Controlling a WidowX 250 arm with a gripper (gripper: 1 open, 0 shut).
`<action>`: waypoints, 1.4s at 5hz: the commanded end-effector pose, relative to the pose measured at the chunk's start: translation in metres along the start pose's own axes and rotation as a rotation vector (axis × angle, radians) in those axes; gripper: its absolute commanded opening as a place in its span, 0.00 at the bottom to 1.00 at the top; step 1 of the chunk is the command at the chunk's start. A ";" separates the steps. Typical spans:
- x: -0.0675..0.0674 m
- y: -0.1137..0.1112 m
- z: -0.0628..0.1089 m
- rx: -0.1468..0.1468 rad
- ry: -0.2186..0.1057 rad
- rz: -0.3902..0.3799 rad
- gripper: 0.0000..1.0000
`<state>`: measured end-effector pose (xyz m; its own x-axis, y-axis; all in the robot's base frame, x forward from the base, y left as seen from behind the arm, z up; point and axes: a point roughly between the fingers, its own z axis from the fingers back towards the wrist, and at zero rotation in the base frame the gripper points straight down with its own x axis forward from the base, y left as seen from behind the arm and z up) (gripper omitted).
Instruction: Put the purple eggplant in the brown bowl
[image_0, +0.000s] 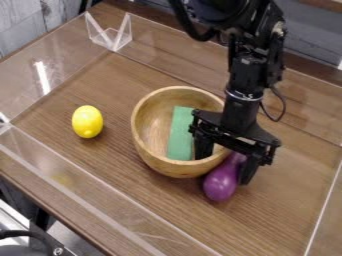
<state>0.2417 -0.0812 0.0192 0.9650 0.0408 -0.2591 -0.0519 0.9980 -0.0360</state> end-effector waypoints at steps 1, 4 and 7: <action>-0.017 -0.012 -0.023 0.018 0.093 -0.018 1.00; -0.020 -0.014 -0.024 0.020 0.103 -0.013 1.00; -0.022 -0.016 -0.024 0.021 0.113 -0.009 1.00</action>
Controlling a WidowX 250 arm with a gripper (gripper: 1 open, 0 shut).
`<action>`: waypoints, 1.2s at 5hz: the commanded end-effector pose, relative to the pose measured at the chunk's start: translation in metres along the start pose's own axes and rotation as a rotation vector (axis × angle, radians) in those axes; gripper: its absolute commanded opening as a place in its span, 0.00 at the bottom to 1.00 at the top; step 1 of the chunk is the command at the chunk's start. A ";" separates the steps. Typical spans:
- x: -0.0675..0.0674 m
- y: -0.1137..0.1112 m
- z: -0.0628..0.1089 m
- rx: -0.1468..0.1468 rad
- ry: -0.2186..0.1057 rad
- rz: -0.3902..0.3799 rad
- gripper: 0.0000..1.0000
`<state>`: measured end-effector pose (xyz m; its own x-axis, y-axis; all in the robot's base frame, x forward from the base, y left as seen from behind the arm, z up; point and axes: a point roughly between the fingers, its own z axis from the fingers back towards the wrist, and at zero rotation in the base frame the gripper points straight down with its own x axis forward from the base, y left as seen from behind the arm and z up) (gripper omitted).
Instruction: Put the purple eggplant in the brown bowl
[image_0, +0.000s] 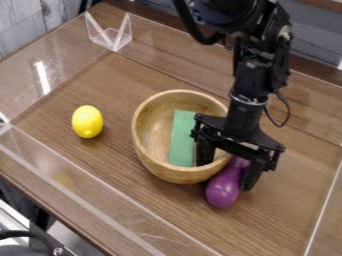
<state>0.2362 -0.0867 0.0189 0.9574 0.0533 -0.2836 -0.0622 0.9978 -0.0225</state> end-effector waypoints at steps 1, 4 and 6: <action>-0.017 -0.012 -0.022 0.012 0.090 -0.022 1.00; -0.017 -0.014 -0.022 0.013 0.093 -0.018 1.00; -0.017 -0.016 -0.021 0.013 0.096 -0.016 1.00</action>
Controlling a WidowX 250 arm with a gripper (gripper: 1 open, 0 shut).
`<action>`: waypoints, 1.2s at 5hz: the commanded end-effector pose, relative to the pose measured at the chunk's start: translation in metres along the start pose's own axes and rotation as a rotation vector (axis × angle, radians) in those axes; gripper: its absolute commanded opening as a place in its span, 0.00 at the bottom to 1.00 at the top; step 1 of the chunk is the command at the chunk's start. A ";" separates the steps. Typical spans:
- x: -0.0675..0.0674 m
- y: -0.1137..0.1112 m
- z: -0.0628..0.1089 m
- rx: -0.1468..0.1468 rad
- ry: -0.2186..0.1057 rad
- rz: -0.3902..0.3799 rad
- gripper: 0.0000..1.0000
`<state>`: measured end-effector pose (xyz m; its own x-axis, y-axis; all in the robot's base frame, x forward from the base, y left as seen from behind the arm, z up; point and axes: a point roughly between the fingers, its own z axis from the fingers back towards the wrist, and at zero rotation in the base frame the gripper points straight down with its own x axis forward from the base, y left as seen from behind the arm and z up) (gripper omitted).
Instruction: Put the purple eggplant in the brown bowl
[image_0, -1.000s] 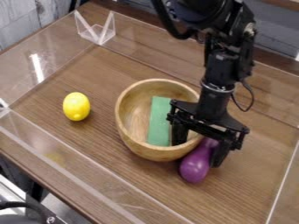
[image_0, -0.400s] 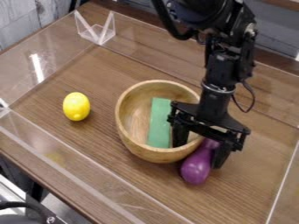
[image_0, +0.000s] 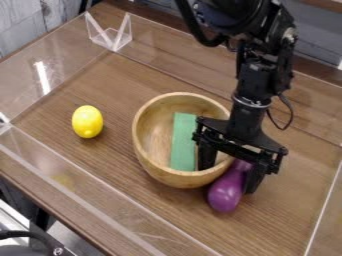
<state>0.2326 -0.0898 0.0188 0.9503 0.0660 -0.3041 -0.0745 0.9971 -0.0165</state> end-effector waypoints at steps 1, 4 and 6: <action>-0.013 -0.014 -0.020 0.012 0.076 -0.028 1.00; -0.013 -0.017 -0.019 0.013 0.079 -0.025 1.00; -0.014 -0.018 -0.019 0.014 0.083 -0.023 1.00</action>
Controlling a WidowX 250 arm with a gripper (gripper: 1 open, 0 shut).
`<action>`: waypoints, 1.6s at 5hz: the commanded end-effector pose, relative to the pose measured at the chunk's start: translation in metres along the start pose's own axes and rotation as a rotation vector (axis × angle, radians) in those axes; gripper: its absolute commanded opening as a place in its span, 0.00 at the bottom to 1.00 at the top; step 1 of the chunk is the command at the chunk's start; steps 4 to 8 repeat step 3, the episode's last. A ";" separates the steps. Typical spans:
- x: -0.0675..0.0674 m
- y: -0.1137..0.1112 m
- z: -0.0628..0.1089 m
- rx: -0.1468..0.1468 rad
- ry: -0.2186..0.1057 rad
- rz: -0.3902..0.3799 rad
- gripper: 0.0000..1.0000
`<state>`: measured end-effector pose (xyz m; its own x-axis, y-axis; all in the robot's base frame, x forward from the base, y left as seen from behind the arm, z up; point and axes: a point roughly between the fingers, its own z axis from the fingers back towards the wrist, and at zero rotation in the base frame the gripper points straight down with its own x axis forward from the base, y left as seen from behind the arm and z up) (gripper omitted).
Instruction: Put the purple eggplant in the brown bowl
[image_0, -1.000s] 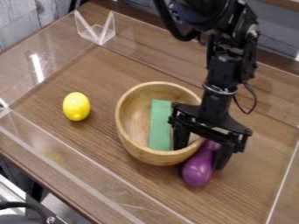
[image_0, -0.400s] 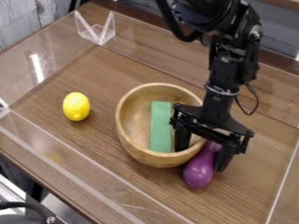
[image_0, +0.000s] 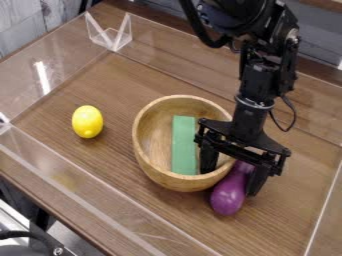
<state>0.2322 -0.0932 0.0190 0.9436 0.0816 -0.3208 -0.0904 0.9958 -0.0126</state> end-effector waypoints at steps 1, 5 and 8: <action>-0.013 -0.015 -0.019 0.017 0.067 -0.038 1.00; -0.014 -0.017 -0.020 0.020 0.070 -0.037 1.00; -0.014 -0.017 -0.020 0.020 0.070 -0.037 1.00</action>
